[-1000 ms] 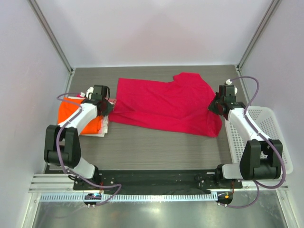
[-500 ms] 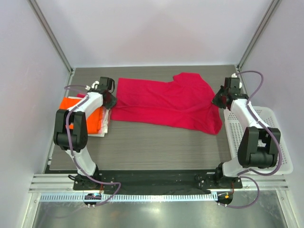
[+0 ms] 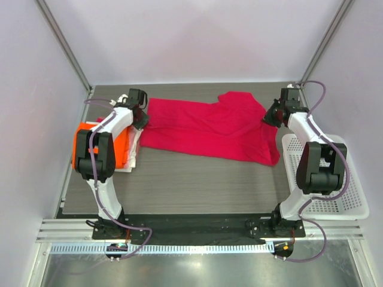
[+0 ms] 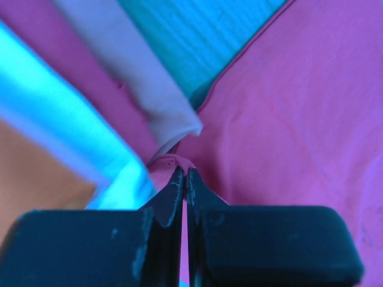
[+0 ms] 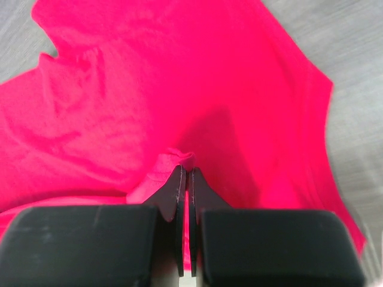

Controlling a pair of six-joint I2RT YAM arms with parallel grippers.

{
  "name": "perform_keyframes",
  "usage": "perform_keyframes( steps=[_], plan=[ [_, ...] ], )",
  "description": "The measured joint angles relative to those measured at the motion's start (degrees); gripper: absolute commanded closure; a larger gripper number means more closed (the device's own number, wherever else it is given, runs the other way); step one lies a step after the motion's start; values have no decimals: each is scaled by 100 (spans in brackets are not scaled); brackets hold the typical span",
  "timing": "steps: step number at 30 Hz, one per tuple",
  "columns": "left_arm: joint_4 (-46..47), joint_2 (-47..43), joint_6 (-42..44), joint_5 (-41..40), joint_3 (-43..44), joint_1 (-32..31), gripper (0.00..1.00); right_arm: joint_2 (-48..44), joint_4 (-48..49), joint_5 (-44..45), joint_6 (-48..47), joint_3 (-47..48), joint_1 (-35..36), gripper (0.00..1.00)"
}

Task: Fold and stack the t-shirts
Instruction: Fold the tshirt

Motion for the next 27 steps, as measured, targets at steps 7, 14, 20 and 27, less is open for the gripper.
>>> perform_keyframes(
  steps=[7, 14, 20, 27],
  plan=[
    [-79, 422, 59, 39, 420, 2, 27, 664, 42, -116, 101, 684, 13, 27],
    [-109, -278, 155, -48, -83, -85, 20, -323, 81, 522, 339, -227, 385, 34],
    [-37, -1759, 151, -149, -1189, -507, 20, -2699, 175, 1652, 1368, -1969, 1401, 40],
    [737, -2564, -177, 70, -2822, -741, 22, -3447, 332, 2699, 2588, -3381, 2227, 42]
  ],
)
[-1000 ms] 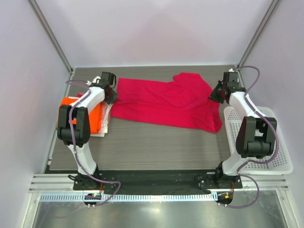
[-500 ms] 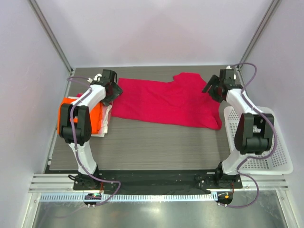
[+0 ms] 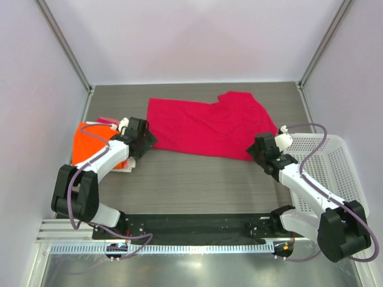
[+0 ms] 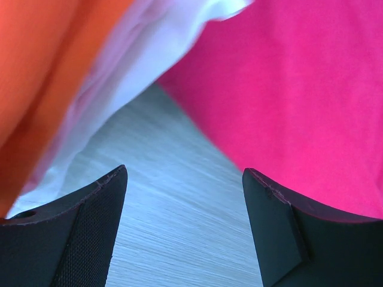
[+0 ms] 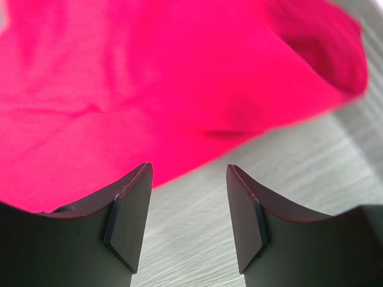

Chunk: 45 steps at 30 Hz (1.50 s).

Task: Fold and stack the t-shirts
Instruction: Fold the tshirt

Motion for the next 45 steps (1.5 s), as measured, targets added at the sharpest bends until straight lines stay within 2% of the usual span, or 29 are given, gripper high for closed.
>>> perform_keyframes(
  steps=[4, 10, 14, 21, 22, 25, 27, 28, 31, 34, 36, 37, 39, 45],
  plan=[
    [356, -35, -229, 22, -627, 22, 23, 221, 149, 363, 605, -485, 229, 46],
    [1040, 166, -481, 26, -750, 22, 25, 492, 741, 835, 1451, -1178, 247, 49],
    [1539, 470, -728, -7, -831, 22, 29, 763, 1067, 1180, 1753, -1211, 247, 48],
    [2221, 894, -1165, -151, -870, 24, 50, 1482, 1637, 1646, 1982, -1045, 247, 48],
    [2319, 933, -1233, -175, -883, 24, 53, 1589, 1692, 1696, 1989, -984, 247, 50],
    [2538, 1021, -1403, -258, -938, 24, 60, 1886, 1829, 1797, 2070, -841, 247, 64],
    [2618, 1073, -1478, -321, -946, 24, 65, 1954, 1849, 1851, 2153, -833, 247, 68],
    [2671, 1104, -1517, -356, -946, 24, 67, 1961, 1838, 1873, 2186, -833, 247, 75],
    [2785, 1198, -1600, -459, -942, 22, 72, 1963, 1729, 1919, 2247, -833, 247, 79],
    [2896, 1292, -1650, -560, -914, 22, 78, 1961, 1648, 1991, 2247, -833, 247, 78],
    [2949, 1364, -1644, -608, -881, 22, 89, 1954, 1604, 2033, 2245, -833, 247, 76],
    [2981, 1399, -1665, -625, -876, 22, 93, 1939, 1574, 2048, 2243, -833, 247, 67],
    [3023, 1447, -1657, -632, -866, 24, 100, 1873, 1491, 2096, 2236, -833, 236, 60],
    [2865, 1355, -1622, -675, -881, 22, 100, 1770, 1379, 2129, 2164, -833, -28, 58]
  ],
)
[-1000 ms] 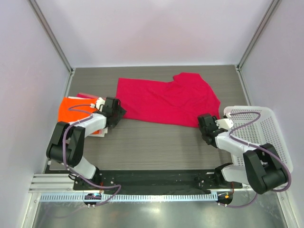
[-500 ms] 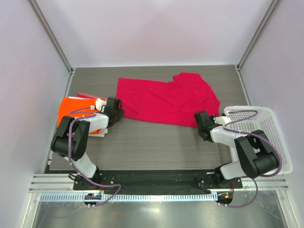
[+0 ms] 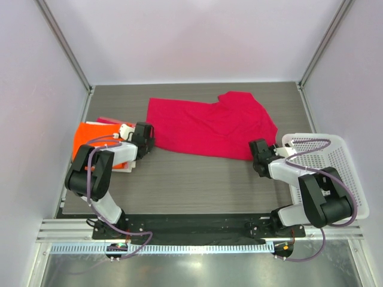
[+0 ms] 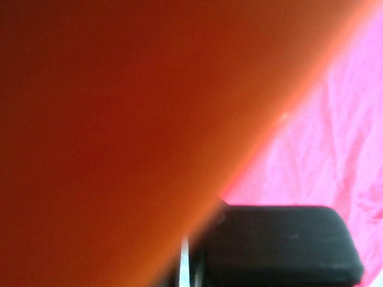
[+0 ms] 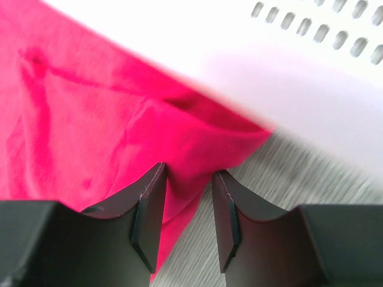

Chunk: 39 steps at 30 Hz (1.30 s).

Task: Fold and stack the t-shirts
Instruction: Fold the tshirt

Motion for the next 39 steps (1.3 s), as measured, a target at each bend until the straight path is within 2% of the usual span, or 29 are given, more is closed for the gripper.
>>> perform_keyframes(
  steps=[7, 12, 14, 15, 16, 18, 22, 26, 29, 30, 39],
  plan=[
    [-1014, -494, 107, -105, -94, 50, 100, -15, -7, -98, -105, -15, -337, 59],
    [-1281, -713, 160, -111, -225, 116, 100, -151, -2, -157, -195, -120, -461, 61],
    [-1327, -732, 162, -109, -232, 116, 100, -186, 11, -199, -232, -144, -463, 56],
    [-1331, -732, 162, -103, -232, 116, 100, -195, 35, -219, -247, -153, -466, 50],
    [-1335, -732, 162, -101, -232, 116, 100, -203, 81, -236, -269, -160, -468, 37],
    [-1342, -732, 162, -101, -232, 116, 100, -275, 236, -339, -374, -162, -463, 35],
    [-1349, -737, 173, -101, -234, 116, 100, -437, 203, -501, -522, -264, -463, 55],
    [-1353, -741, 190, -101, -234, 116, 100, -774, 33, -525, -575, -424, -459, 66],
    [-1353, -741, 203, -101, -234, 116, 100, -850, 42, -538, -605, -437, -424, 93],
    [-1355, -741, 208, -101, -234, 116, 100, -831, 48, -555, -621, -437, -409, 99],
    [-1552, -839, 380, -118, -234, 114, 100, -599, -258, -538, -702, -157, -404, 97]
  ],
)
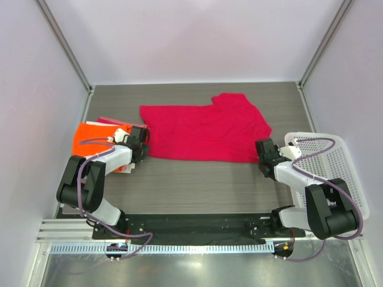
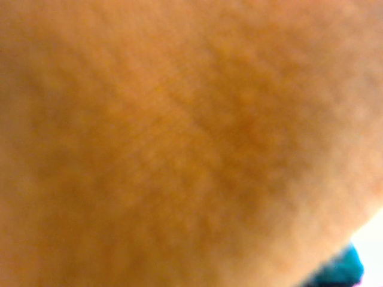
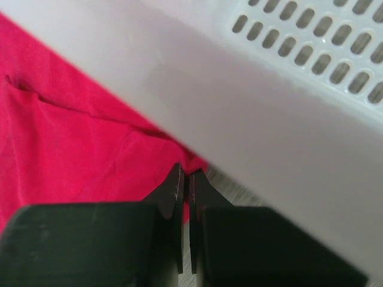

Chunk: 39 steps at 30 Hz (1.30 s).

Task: Fold and stack the t-shirts
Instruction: Fold the tshirt

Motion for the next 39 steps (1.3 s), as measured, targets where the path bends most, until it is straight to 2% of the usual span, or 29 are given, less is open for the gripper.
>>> perform_keyframes(
  steps=[2, 3, 5, 8, 14, 17, 20, 26, 29, 39],
  plan=[
    [-55, -28, 42, -7, 2, 0, 100, -11, -74, 22, -59, 140, -2, 81],
    [-76, -39, 57, -9, 2, 0, 100, -15, -105, 26, -96, 210, 0, 60],
    [-122, -57, 79, -15, 9, 0, 100, -24, -184, 28, -190, 367, 4, 57],
    [-160, -83, 81, -28, 11, -2, 100, -50, -247, 33, -291, 529, 24, 49],
    [-192, -101, 85, -44, 11, -4, 100, -254, -472, 111, -341, 551, 236, 48],
    [-212, -101, 85, -44, 11, -4, 100, -428, -614, 173, -319, 551, 328, 42],
    [-225, -101, 90, -44, 11, -4, 100, -522, -741, 188, -302, 551, 365, 41],
    [-245, -127, 98, -46, 11, -17, 100, -540, -876, 181, -254, 540, 643, 50],
    [-260, -136, 101, -48, 11, -28, 100, -540, -911, 173, -205, 501, 828, 57],
    [-271, -136, 101, -48, 11, -31, 100, -601, -977, 175, 232, 186, 1405, 57]
  ],
)
